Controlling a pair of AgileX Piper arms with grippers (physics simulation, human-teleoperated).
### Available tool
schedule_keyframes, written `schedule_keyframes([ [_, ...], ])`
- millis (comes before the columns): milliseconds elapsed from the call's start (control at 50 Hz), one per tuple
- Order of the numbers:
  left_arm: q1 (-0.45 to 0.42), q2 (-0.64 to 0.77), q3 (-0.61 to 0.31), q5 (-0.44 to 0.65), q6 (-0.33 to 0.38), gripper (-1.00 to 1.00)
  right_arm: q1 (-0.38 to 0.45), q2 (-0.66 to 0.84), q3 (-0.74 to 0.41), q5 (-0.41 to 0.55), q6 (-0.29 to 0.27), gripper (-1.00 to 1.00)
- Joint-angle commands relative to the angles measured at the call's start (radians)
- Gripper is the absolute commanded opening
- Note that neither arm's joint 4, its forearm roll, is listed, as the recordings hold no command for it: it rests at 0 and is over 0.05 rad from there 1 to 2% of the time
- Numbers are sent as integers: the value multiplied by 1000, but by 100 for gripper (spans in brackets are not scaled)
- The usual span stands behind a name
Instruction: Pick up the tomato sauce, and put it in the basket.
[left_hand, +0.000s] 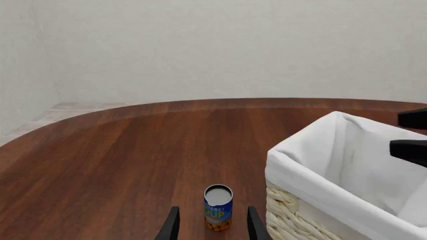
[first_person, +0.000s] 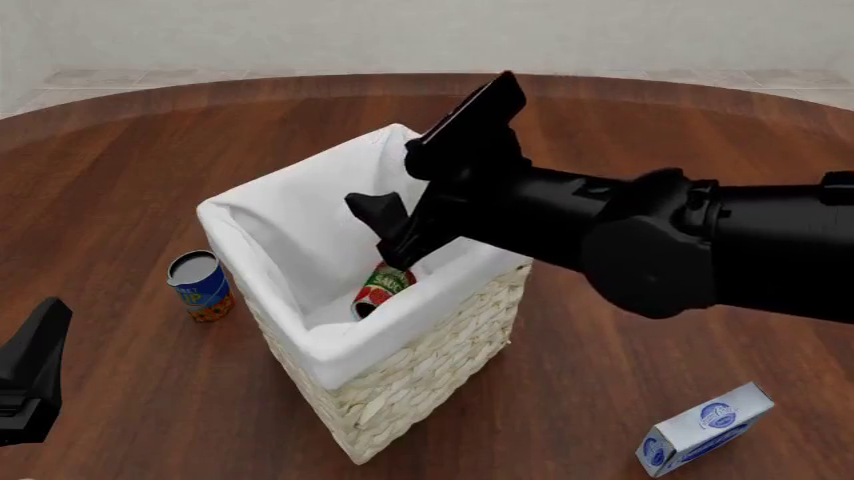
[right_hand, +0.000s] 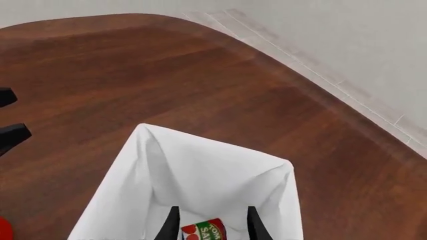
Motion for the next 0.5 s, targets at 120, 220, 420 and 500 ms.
schedule_keyframes([
  [120,0,0,0,0,0,100,-4,-74,18,35,-6,100],
  [220,0,0,0,0,0,100,-9,-102,27,46,-9,100],
  [420,0,0,0,0,0,100,-15,-176,36,90,-24,100],
  [500,0,0,0,0,0,100,-21,-202,35,109,-28,100],
])
